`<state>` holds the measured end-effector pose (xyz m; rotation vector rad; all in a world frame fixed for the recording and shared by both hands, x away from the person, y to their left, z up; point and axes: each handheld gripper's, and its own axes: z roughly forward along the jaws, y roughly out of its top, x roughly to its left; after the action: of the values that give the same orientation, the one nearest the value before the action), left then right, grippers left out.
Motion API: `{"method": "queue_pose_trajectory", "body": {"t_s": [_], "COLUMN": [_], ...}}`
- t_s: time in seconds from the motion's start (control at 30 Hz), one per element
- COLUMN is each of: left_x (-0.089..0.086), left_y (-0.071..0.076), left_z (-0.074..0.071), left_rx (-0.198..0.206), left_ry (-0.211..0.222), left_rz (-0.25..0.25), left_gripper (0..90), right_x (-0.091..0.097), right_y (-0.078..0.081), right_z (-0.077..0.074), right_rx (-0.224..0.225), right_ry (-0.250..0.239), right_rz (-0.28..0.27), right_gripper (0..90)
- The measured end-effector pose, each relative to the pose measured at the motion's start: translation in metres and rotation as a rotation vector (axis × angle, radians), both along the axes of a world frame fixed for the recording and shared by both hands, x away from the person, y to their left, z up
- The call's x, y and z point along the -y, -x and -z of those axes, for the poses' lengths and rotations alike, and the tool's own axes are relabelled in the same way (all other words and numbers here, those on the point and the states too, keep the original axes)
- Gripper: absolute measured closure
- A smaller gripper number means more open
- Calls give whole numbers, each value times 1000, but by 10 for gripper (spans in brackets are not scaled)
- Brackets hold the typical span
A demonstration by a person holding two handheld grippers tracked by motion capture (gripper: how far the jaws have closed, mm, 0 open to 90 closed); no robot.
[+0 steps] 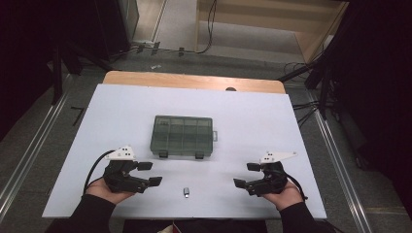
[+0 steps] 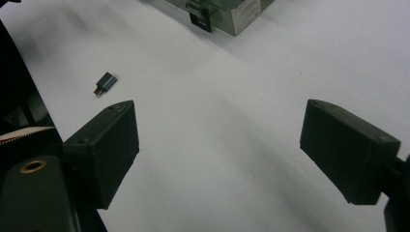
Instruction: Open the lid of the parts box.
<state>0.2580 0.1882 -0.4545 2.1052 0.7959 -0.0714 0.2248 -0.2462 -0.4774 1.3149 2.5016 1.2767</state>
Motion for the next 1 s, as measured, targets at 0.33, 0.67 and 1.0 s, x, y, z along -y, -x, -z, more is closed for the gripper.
{"method": "queue_pose_trajectory", "body": {"t_s": [0.33,0.67,1.0], "left_x": [0,1,1], "left_y": [-1,-1,-1], "left_z": [0,1,1], "left_rx": [-5,-5,-8], "left_ry": [-11,-11,-14], "left_rz": [1,-4,-4], "left_gripper": [292,293,293], "right_x": [3,2,3], "right_y": [2,0,0], "right_z": [1,2,2], "right_rx": [-10,-14,-16], "right_ry": [7,20,14], "right_rz": [-5,7,18], "right_gripper": [123,122,122]}}
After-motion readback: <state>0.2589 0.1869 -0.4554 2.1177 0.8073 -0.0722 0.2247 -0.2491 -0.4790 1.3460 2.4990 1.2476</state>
